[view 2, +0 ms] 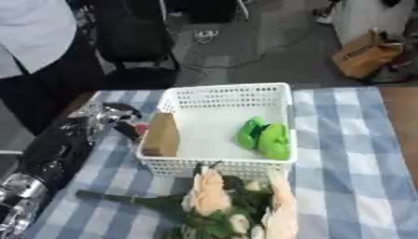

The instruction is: Pick up objects on the table and place them in the box.

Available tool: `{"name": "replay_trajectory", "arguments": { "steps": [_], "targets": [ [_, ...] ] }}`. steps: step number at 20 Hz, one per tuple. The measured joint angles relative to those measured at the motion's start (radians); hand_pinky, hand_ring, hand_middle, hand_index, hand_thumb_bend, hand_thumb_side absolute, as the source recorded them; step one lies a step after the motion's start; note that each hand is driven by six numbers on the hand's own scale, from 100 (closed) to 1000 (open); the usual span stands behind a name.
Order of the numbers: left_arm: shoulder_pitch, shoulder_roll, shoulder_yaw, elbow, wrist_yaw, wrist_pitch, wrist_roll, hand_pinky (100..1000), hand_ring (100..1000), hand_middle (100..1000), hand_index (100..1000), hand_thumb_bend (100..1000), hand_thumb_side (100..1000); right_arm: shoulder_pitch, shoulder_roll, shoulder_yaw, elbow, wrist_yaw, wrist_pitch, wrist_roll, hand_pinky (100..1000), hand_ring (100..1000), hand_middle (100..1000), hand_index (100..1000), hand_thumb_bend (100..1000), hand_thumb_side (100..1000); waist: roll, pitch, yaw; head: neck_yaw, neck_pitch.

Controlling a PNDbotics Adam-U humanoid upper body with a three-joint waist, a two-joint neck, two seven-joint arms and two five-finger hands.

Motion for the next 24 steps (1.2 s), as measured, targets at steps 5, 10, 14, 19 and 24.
{"name": "replay_trajectory", "arguments": {
  "steps": [5,10,14,19,24],
  "targets": [
    [0.000,0.000,0.000,0.011,0.003,0.007,0.004,938,1000,1000,1000,508,602,0.000,0.000,0.001,0.000,0.003,0.001,-0.010,668,751,595,624,100,972,0.000,0.001,-0.004,0.004,0.000],
    [0.000,0.000,0.000,0.018,0.012,0.015,-0.010,933,1000,1000,1000,504,629,0.000,0.000,0.007,0.000,0.004,-0.002,-0.015,668,751,587,624,100,974,0.000,0.003,-0.011,0.008,-0.003],
    [0.001,0.000,0.000,0.018,0.024,0.021,-0.020,929,1000,1000,1000,509,636,-0.002,0.001,0.008,0.000,0.005,-0.002,-0.015,668,751,586,624,100,973,0.001,0.012,-0.020,0.013,-0.013],
    [0.001,0.001,0.002,0.018,0.024,0.032,-0.022,920,1000,1000,1000,495,636,-0.008,0.007,0.008,0.000,0.009,-0.004,-0.013,667,751,586,624,100,972,0.006,0.015,-0.026,0.015,-0.027],
    [0.001,0.004,0.005,0.018,0.024,0.042,-0.018,843,992,1000,1000,484,613,-0.009,0.008,0.008,0.000,0.013,-0.004,-0.013,667,750,580,618,100,969,0.006,0.016,-0.029,0.019,-0.034]
  ]
}}
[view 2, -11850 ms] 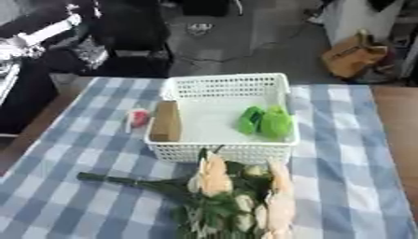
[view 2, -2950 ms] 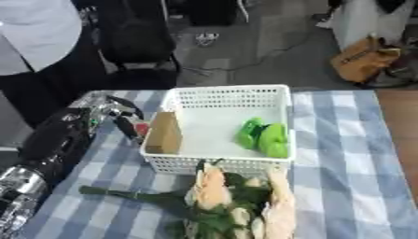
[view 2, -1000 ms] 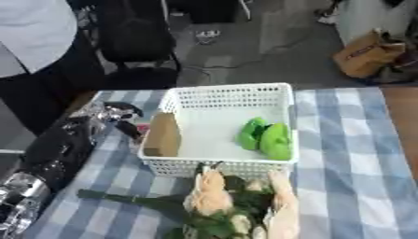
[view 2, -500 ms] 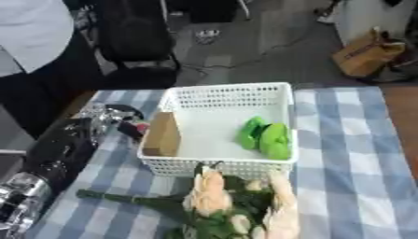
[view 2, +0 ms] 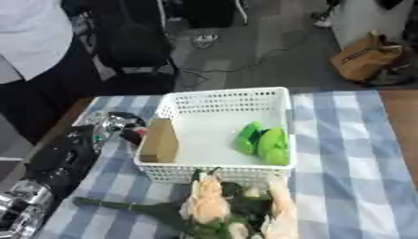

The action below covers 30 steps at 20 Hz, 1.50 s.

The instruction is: Pick up objects on the table and place them in the box.

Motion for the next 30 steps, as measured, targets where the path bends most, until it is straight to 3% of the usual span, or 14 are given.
{"name": "replay_trajectory", "arguments": {
  "steps": [2,3,4,5,8,9,10,11,14,15,17,26,27,30],
  "targets": [
    [0.000,0.000,0.001,0.001,-0.002,0.005,-0.001,821,968,1000,1000,481,601,0.000,0.000,0.000,0.000,0.001,0.000,-0.001,667,750,581,618,100,969,0.000,0.000,0.000,0.000,0.000],
    [0.000,0.000,0.001,0.001,-0.004,0.007,-0.002,729,875,943,1000,455,548,0.000,0.000,0.000,0.000,0.002,0.000,-0.002,667,750,580,618,100,970,0.000,0.000,0.000,0.000,0.000],
    [-0.001,0.000,0.002,0.001,-0.005,0.010,-0.003,729,875,943,1000,455,548,0.000,0.000,0.000,0.000,0.002,-0.001,-0.003,667,750,580,618,100,970,0.000,0.000,0.000,0.000,0.000],
    [-0.001,0.001,0.002,0.001,-0.006,0.014,-0.005,614,790,875,1000,430,495,0.000,0.000,-0.001,0.000,0.003,-0.001,-0.005,667,750,580,618,100,970,0.000,0.000,0.000,0.000,0.000],
    [-0.005,0.001,0.002,0.001,-0.007,0.023,-0.013,578,758,858,1000,430,478,0.000,0.000,-0.001,0.000,0.003,-0.002,-0.007,667,749,580,618,100,970,0.000,0.000,0.000,0.001,0.000],
    [-0.005,0.003,0.002,0.001,-0.007,0.025,-0.015,391,620,762,1000,415,419,0.000,0.000,-0.001,0.000,0.003,-0.002,-0.008,667,749,580,617,100,969,0.000,0.000,0.000,0.001,0.000],
    [-0.005,0.003,0.002,0.000,-0.007,0.027,-0.017,391,620,762,1000,415,419,0.000,0.000,-0.001,0.000,0.003,-0.001,-0.008,667,749,580,617,100,969,0.000,0.000,0.000,0.001,0.000],
    [-0.005,0.004,0.003,0.000,-0.007,0.029,-0.019,310,554,703,943,403,380,0.001,0.000,-0.002,0.000,0.003,-0.001,-0.010,667,748,580,617,100,968,0.000,0.000,-0.001,0.001,0.000],
    [-0.005,0.004,0.006,-0.001,-0.004,0.033,-0.020,254,507,643,884,374,348,0.001,0.000,-0.003,0.000,0.003,-0.001,-0.014,667,748,580,617,100,969,0.000,0.000,-0.001,0.001,0.001],
    [-0.005,0.004,0.007,-0.001,-0.002,0.035,-0.019,147,429,549,771,319,286,0.002,0.000,-0.004,0.000,0.003,-0.001,-0.015,667,747,579,617,100,968,0.000,0.000,-0.001,0.001,0.001],
    [-0.004,0.004,0.007,-0.001,0.002,0.038,-0.012,100,385,501,703,284,268,0.005,0.000,-0.007,0.000,0.003,-0.001,-0.016,667,744,579,616,100,968,0.000,0.000,-0.001,0.001,0.001],
    [0.008,0.003,0.008,0.015,0.037,0.053,0.019,100,235,358,560,167,304,0.008,-0.001,-0.014,0.000,-0.003,-0.001,-0.025,667,743,577,612,100,960,0.000,0.000,-0.001,0.001,0.001],
    [0.008,0.002,0.008,0.016,0.043,0.055,0.020,100,172,295,518,100,355,0.008,-0.001,-0.014,0.000,-0.004,-0.001,-0.025,665,742,576,612,100,956,0.000,0.000,-0.001,0.001,0.001],
    [0.013,0.001,0.010,0.018,0.077,0.062,0.031,100,100,204,468,100,439,0.009,-0.001,-0.019,0.000,-0.007,0.001,-0.030,663,739,575,611,100,953,0.000,0.000,-0.001,0.001,0.004]
  ]
}}
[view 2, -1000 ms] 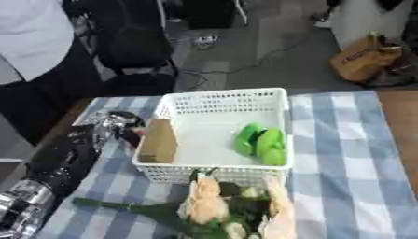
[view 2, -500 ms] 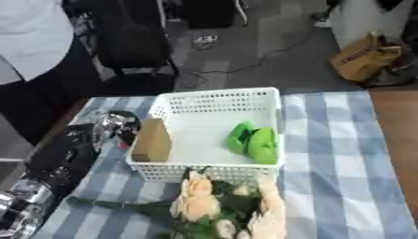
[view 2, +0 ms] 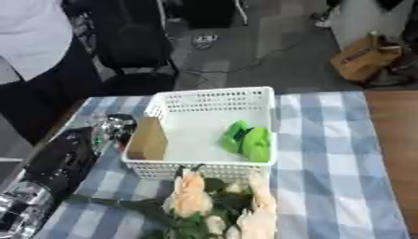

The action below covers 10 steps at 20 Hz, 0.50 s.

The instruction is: Pick up objects on the table and place them in the box.

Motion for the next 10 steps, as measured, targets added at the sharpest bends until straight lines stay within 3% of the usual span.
{"name": "replay_trajectory", "arguments": {
  "steps": [2,10],
  "targets": [
    [0.004,-0.005,0.005,0.000,0.036,0.000,0.017,100,100,103,384,100,511,0.000,0.000,-0.001,0.000,-0.001,-0.001,-0.003,662,738,574,609,100,951,0.000,0.000,0.000,0.000,0.003],
    [0.029,-0.015,0.012,0.000,0.234,-0.040,0.164,100,100,100,254,100,514,0.008,0.000,-0.007,0.000,-0.009,0.000,-0.010,658,734,571,607,100,945,0.000,0.000,0.001,0.001,0.004]
  ]
}}
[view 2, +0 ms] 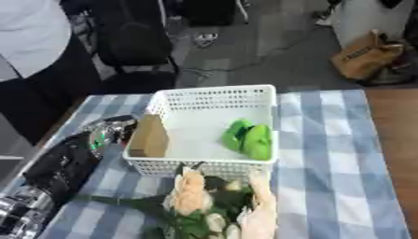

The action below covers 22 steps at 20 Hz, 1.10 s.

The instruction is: Pick up objects on the table and place them in the box.

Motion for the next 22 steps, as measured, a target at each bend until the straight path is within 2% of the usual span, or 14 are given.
{"name": "replay_trajectory", "arguments": {
  "steps": [4,10,18,22],
  "targets": [
    [0.001,0.000,0.001,0.012,0.107,-0.013,0.054,100,100,100,244,100,528,0.002,0.000,0.000,0.000,-0.003,0.000,-0.001,658,732,570,606,100,944,0.000,0.000,0.006,-0.001,0.000],
    [-0.007,0.000,-0.008,0.024,0.207,-0.003,0.065,100,100,100,241,100,510,0.010,-0.008,0.000,0.000,-0.018,0.001,-0.005,658,731,569,605,100,941,0.000,-0.001,0.007,-0.001,0.001],
    [-0.014,0.000,-0.021,0.031,0.208,0.036,0.055,100,100,100,241,100,480,0.019,-0.018,-0.007,0.000,-0.036,0.001,-0.008,659,730,568,605,100,938,0.000,-0.002,0.008,-0.001,0.002],
    [-0.026,0.004,-0.021,0.030,0.184,0.052,0.044,100,100,100,242,100,453,0.021,-0.020,-0.009,0.000,-0.041,0.001,-0.012,659,729,567,604,100,938,0.000,-0.014,0.013,-0.001,0.010]
  ]
}}
